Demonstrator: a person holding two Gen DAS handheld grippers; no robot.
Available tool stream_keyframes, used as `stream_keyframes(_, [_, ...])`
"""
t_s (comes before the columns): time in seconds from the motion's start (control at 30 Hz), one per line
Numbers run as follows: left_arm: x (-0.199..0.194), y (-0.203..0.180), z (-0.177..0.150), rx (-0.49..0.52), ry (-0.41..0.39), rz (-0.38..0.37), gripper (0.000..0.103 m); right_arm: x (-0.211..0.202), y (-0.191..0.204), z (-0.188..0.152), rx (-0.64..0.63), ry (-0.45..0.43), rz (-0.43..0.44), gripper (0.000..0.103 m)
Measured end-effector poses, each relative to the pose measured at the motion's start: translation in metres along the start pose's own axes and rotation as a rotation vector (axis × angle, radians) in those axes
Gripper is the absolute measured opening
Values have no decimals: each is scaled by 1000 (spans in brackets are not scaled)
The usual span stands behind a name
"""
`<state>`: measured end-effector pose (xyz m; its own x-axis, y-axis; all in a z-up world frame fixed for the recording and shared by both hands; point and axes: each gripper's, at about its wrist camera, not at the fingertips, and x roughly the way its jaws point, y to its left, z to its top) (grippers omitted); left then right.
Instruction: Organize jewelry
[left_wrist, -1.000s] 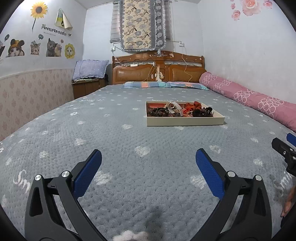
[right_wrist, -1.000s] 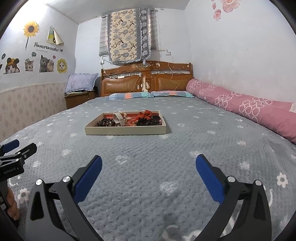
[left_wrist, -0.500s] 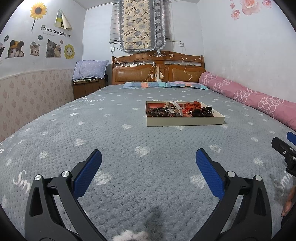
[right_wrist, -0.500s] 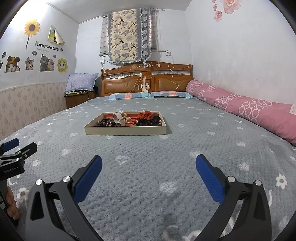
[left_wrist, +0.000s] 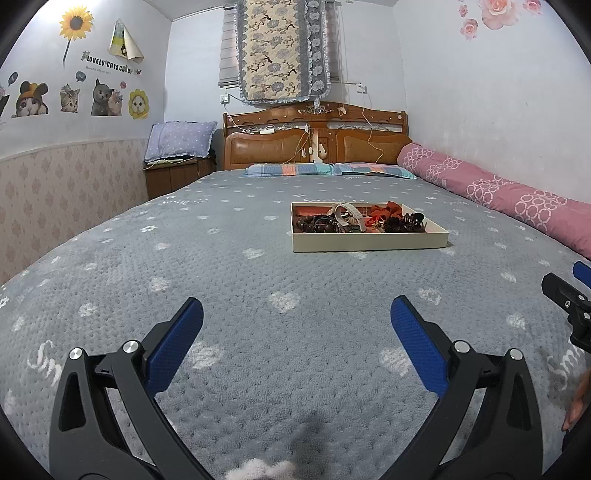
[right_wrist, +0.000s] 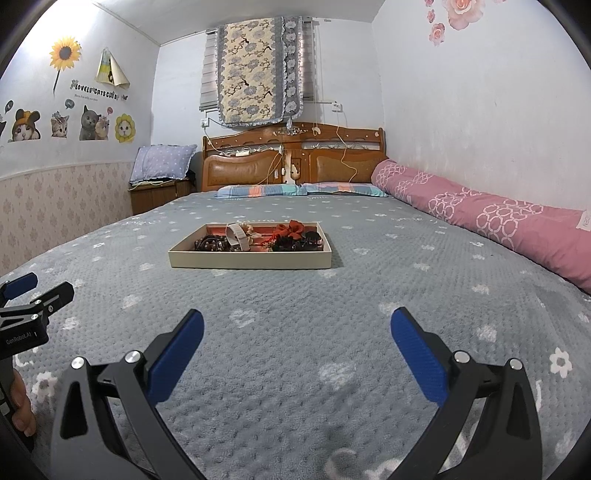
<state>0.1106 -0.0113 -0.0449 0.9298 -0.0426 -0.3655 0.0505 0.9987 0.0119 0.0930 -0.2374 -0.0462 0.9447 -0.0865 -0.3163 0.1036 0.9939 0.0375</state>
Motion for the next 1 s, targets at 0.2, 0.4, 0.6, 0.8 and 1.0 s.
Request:
stream_keyframes(0.2, [0, 0, 0, 1, 0, 0, 98, 0, 1, 0, 0, 1, 0, 99])
stream_keyframes(0.4, [0, -1, 0, 2, 0, 0, 98, 0, 1, 0, -2, 1, 0, 99])
stream_keyframes(0.6, [0, 0, 0, 3, -1, 1, 98, 0, 1, 0, -2, 0, 0, 99])
stream_keyframes(0.8, [1, 1, 1, 3, -2, 2, 98, 0, 1, 0, -2, 1, 0, 99])
stream_keyframes(1.0, [0, 1, 1, 4, -5, 2, 98, 0, 1, 0, -3, 1, 0, 99])
